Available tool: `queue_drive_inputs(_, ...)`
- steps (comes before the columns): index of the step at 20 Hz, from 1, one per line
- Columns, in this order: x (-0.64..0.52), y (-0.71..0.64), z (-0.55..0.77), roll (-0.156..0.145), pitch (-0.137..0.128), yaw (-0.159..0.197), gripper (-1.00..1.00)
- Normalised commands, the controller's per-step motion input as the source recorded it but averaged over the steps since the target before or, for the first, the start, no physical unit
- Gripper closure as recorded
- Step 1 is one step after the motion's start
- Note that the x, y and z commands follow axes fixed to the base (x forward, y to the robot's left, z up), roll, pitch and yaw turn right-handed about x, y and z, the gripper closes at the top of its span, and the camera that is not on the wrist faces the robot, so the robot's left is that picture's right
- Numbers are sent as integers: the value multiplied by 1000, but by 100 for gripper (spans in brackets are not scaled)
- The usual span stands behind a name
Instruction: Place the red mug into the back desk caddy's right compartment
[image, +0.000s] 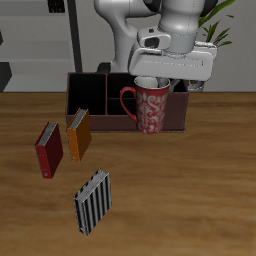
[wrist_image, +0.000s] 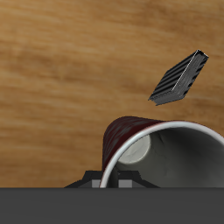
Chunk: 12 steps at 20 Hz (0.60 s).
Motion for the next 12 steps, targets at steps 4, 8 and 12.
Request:
queue_drive_inputs(4,-499,-362,503,-15,-40,-46,100)
queue_drive_inputs(8,-422,-178,332,-14,-43,20,100)
queue_drive_inputs(12,-578,-182,381,6,-58,-6,100)
